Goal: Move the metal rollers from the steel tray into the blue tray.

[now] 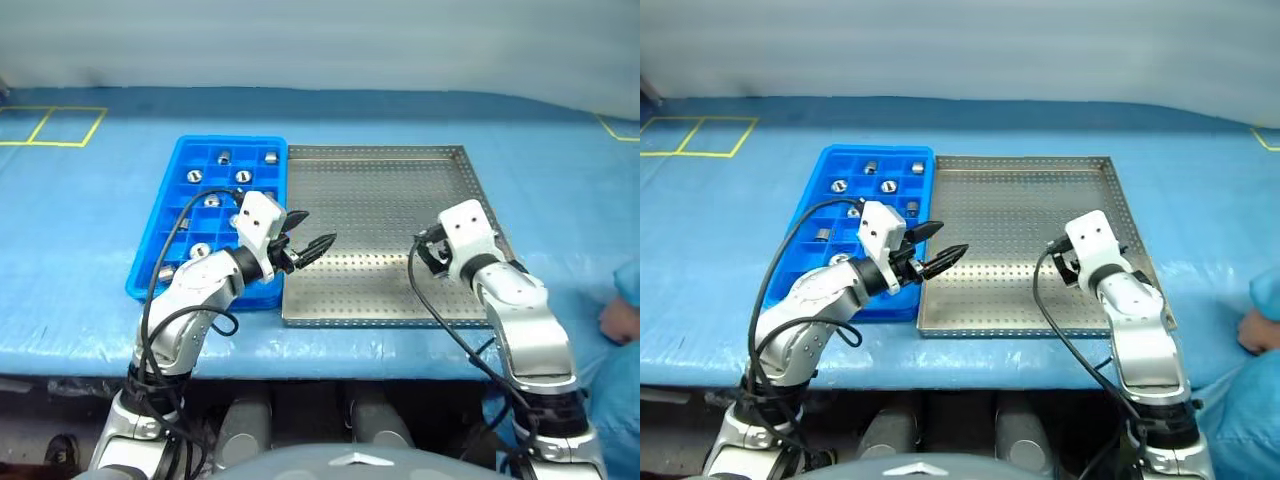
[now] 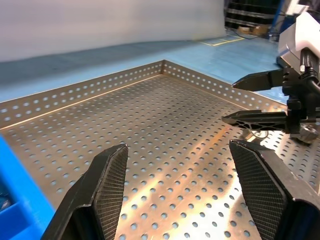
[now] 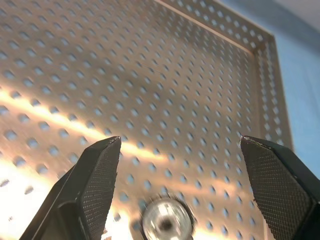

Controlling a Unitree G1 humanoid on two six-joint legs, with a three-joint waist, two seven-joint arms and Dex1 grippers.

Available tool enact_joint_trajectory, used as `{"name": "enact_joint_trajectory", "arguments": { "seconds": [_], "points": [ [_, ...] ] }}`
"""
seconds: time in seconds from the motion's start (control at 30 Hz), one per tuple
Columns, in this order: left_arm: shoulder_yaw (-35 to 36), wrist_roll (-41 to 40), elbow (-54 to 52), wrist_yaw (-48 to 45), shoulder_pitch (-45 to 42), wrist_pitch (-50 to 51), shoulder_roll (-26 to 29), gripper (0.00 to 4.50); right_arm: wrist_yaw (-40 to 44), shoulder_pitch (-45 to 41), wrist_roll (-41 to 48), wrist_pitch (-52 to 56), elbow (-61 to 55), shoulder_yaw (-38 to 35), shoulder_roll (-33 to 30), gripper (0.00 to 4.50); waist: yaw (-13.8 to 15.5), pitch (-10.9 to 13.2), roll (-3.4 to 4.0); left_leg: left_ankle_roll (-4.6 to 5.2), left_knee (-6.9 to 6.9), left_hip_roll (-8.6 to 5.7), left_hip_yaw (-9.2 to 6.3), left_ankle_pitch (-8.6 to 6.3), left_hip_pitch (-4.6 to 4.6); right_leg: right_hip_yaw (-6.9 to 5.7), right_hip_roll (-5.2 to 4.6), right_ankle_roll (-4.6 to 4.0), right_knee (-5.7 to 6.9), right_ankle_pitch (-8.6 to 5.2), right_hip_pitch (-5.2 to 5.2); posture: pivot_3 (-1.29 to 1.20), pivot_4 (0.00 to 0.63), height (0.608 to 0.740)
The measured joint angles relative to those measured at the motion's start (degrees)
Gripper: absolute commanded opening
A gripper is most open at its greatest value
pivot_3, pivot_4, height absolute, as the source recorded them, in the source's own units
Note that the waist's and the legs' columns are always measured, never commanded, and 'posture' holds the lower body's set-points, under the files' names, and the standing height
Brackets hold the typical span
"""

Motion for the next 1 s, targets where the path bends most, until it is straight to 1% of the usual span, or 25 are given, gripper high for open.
{"name": "enact_joint_trajectory", "arguments": {
  "seconds": [0.1, 0.2, 0.33, 0.53, 0.87, 1.0],
  "points": [
    [-1.2, 0.6, 1.8, -0.7, -0.2, -0.9, 0.0, 3.55, -0.2, 4.4, -0.3, 4.0, -3.5, -2.6, -1.7, 4.01, -0.8, 0.0, 0.00, 0.02, 0.00, -0.03, 0.02, -0.01, -0.03, 0.06, -0.01, 0.03, -0.05, 0.01, -0.01, -0.09, 0.150, 0.740],
    [-1.8, 1.0, 2.8, -1.4, -0.3, -1.2, 0.0, 3.55, 0.0, 6.6, -0.1, 6.9, -6.4, -5.0, -2.3, 4.01, -1.5, 0.0, 0.00, 0.02, 0.02, -0.03, 0.04, -0.01, -0.01, 0.08, 0.00, 0.04, -0.03, 0.02, -0.01, -0.09, 0.150, 0.740],
    [-2.2, 1.0, 2.8, -2.5, -0.3, -1.4, 0.1, 3.55, -0.1, 8.7, 0.1, 9.3, -8.3, -6.4, -2.5, 4.01, -1.8, 0.0, 0.00, 0.02, 0.06, -0.02, 0.05, -0.01, 0.00, 0.08, 0.00, 0.05, 0.00, 0.02, -0.01, -0.09, 0.150, 0.740],
    [-2.2, 1.5, 2.9, -2.6, -0.3, -1.6, 0.1, 3.55, -0.4, 9.5, 1.4, 12.2, -10.4, -7.7, -1.0, 4.01, -1.9, 0.0, 0.00, 0.02, 0.07, -0.03, 0.06, -0.01, -0.01, 0.10, 0.00, 0.05, -0.02, 0.03, 0.00, -0.09, 0.150, 0.740],
    [-2.2, 2.0, 3.3, -2.4, 0.3, -1.6, 0.1, 3.55, -2.3, 9.5, 3.2, 16.1, -11.2, -8.1, 3.9, 4.01, -1.8, 0.0, 0.00, 0.02, 0.06, -0.03, 0.06, -0.01, -0.01, 0.10, 0.00, 0.06, -0.02, 0.03, 0.00, -0.07, 0.150, 0.740],
    [-2.2, 2.0, 3.3, -2.0, 1.0, -1.6, 0.0, 3.55, -2.8, 9.3, 3.8, 16.2, -10.5, -9.4, 4.0, 4.01, -1.7, 0.0, 0.00, 0.02, 0.06, -0.03, 0.05, -0.01, -0.01, 0.10, 0.00, 0.06, -0.02, 0.03, 0.00, -0.06, 0.150, 0.740]
  ]
}}
